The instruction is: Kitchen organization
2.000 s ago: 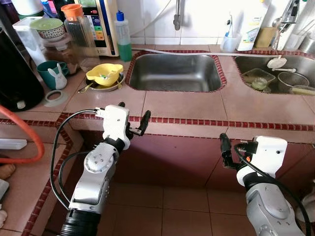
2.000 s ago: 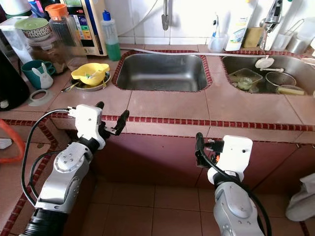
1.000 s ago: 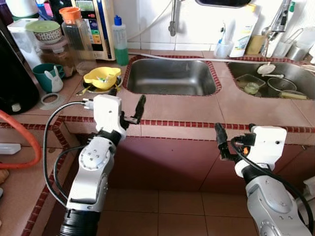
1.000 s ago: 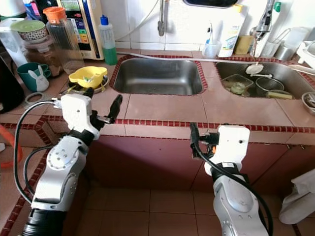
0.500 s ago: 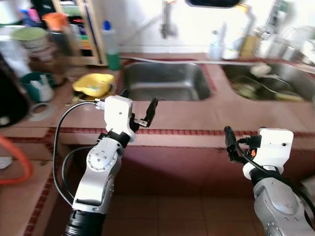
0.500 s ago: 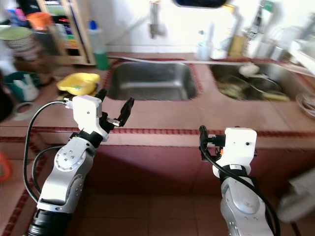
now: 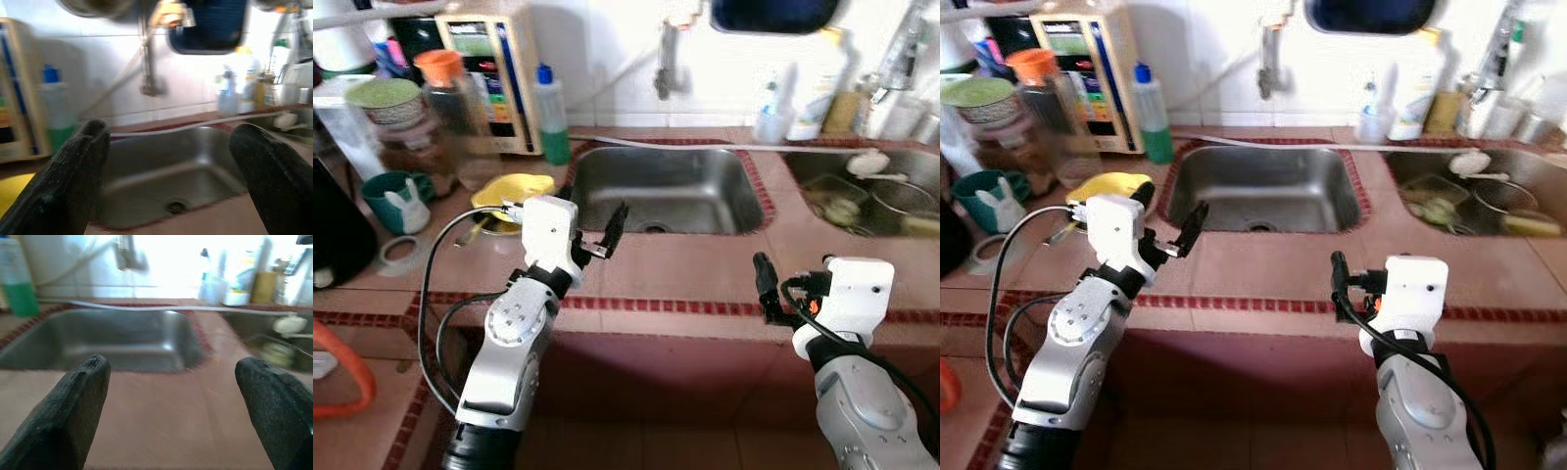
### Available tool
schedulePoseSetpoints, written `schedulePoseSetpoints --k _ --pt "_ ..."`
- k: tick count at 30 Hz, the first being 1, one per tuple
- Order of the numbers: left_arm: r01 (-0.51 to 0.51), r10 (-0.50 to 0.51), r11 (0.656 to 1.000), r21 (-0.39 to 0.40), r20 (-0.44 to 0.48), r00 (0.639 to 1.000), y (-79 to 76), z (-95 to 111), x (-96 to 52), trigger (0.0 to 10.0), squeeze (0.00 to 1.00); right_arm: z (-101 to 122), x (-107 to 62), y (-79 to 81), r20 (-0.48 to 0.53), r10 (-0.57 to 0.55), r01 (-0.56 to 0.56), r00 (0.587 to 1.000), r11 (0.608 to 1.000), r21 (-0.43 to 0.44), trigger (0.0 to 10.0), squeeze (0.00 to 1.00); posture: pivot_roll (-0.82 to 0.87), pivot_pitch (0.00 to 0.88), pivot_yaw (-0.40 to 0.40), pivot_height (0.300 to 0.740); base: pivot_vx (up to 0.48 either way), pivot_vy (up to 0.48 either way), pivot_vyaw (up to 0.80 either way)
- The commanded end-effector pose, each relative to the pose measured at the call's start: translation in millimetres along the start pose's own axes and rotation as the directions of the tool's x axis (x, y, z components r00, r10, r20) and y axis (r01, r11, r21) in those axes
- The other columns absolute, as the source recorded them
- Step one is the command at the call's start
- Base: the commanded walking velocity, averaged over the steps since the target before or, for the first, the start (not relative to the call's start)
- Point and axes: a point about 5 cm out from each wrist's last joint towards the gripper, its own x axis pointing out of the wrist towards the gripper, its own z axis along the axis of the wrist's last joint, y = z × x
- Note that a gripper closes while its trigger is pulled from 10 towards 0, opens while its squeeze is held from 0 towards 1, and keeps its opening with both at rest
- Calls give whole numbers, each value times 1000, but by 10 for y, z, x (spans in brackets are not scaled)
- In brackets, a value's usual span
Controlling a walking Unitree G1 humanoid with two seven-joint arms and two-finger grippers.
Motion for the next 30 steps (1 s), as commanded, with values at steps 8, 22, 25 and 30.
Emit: schedulePoseSetpoints --k 8,22,25,30 --pt "-51 52 998 22 -7 999 36 14 20 10000 0 25 1 36 2 28 -28 1000 999 15 10000 0 45 0 25 740 0 0 0" --pt "-41 42 999 23 -21 999 19 6 32 10000 0 5 6 78 -7 31 -31 1000 1000 3 10000 0 41 0 27 740 0 0 0" --pt "-40 41 999 22 -25 999 18 0 30 10000 0 10 4 76 -9 23 -23 1000 1000 5 10000 0 40 0 27 740 0 0 0" --pt "-38 39 999 28 -24 999 17 0 29 10000 0 6 12 89 -13 19 -19 1000 1000 0 10000 0 41 0 28 740 0 -151 0"
